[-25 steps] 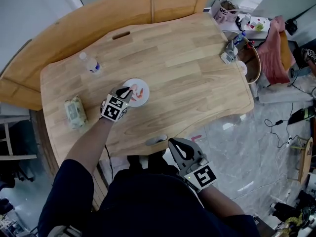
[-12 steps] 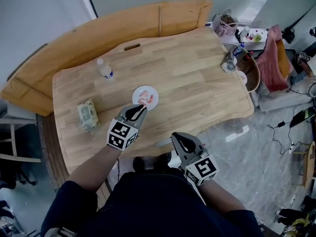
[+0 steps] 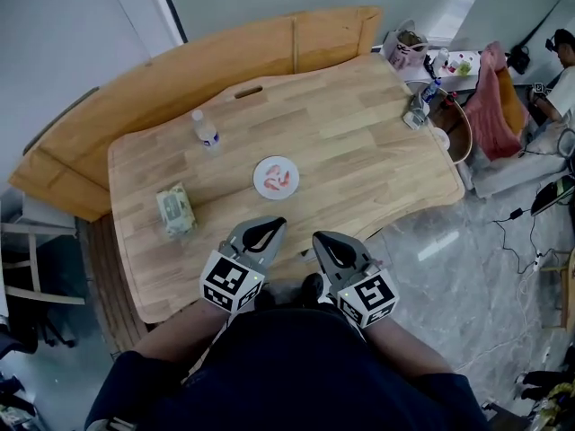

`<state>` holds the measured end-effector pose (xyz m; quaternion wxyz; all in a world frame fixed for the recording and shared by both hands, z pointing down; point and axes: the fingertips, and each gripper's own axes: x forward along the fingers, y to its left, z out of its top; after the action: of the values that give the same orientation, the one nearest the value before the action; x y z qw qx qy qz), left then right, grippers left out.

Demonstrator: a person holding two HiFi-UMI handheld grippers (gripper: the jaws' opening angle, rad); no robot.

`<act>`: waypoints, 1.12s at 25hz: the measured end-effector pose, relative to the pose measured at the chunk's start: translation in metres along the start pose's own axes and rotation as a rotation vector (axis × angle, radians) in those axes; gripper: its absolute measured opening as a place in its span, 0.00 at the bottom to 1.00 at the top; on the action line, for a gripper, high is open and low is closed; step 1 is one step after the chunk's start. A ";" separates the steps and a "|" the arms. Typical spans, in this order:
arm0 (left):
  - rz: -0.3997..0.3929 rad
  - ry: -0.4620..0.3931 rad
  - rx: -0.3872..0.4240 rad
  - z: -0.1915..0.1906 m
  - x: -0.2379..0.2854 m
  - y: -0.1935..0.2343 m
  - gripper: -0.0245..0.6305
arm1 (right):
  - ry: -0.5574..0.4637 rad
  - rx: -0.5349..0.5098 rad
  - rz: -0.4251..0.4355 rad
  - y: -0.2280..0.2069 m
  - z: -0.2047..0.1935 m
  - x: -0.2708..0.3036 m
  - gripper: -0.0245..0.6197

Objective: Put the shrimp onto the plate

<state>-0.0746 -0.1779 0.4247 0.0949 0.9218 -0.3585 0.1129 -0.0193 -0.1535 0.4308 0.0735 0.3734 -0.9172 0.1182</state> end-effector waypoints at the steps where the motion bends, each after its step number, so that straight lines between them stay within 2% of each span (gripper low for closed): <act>1: -0.010 -0.007 0.001 0.003 -0.005 -0.006 0.05 | 0.000 0.000 -0.001 0.003 0.000 -0.001 0.05; 5: -0.036 -0.024 0.020 0.011 -0.025 -0.022 0.05 | -0.007 0.001 -0.008 0.015 0.001 -0.003 0.05; 12: -0.037 -0.046 -0.006 0.008 -0.040 -0.035 0.04 | -0.032 -0.012 -0.001 0.030 0.006 -0.005 0.05; 28: -0.045 -0.048 0.007 0.009 -0.048 -0.035 0.04 | -0.028 -0.028 0.014 0.041 0.011 -0.007 0.05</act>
<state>-0.0836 -0.1237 0.3990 0.0854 0.9323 -0.3396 0.0900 -0.0436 -0.1234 0.4117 0.0649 0.3677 -0.9222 0.1008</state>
